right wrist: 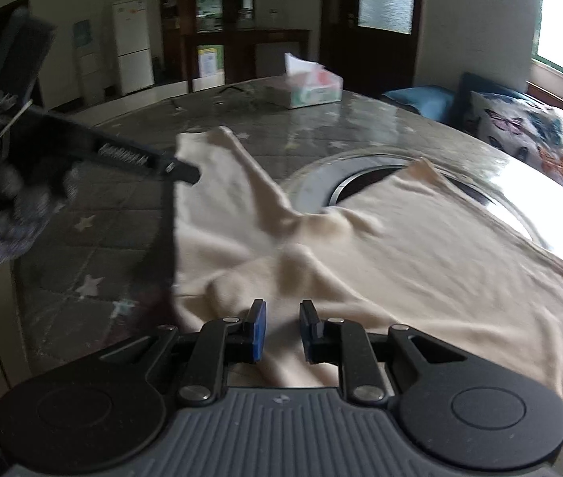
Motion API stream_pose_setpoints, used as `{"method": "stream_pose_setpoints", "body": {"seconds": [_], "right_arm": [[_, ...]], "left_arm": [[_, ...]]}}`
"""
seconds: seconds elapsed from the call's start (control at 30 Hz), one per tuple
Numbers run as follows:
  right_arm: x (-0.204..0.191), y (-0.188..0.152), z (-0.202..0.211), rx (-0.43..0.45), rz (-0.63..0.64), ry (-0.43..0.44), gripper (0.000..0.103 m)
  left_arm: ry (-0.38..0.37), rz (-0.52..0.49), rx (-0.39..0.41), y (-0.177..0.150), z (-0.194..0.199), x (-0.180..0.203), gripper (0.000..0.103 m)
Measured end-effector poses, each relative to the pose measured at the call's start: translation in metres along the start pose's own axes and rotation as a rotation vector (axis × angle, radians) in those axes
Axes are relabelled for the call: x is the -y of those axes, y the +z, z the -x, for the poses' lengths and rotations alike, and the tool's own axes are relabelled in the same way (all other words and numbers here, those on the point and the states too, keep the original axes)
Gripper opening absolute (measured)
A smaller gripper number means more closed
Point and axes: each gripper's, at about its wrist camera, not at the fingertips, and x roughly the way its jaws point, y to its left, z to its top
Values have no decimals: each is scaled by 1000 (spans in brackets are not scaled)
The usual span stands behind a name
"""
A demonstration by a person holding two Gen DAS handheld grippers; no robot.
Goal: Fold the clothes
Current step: 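Grasp the sleeve cuff with the left gripper and lift it toward the shirt body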
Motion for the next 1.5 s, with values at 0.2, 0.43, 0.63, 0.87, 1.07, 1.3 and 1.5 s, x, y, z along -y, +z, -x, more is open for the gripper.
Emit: {"method": "stream_pose_setpoints", "body": {"seconds": [0.2,0.43,0.63,0.87,1.07,1.3,1.5], "right_arm": [[-3,5,0,11,5,29,19],[-1,5,4,7,1,46,22],[9,6,16,27,-17,13,23],[19,4,33,52,-36,-27,23],[37,-4,50,65,-103,-68,23],[63,-21,74,80,-201,-122,23],[87,-37,90,93,-306,-157,23]], "left_arm": [[64,74,13,8,-11,-24,47],[116,149,7,12,-27,-42,48],[132,207,-10,20,-44,-53,45],[94,256,10,24,-45,-57,5],[-60,135,102,32,1,-13,3],[-346,-33,131,33,43,65,3],[-524,-221,81,3,56,131,3]]}}
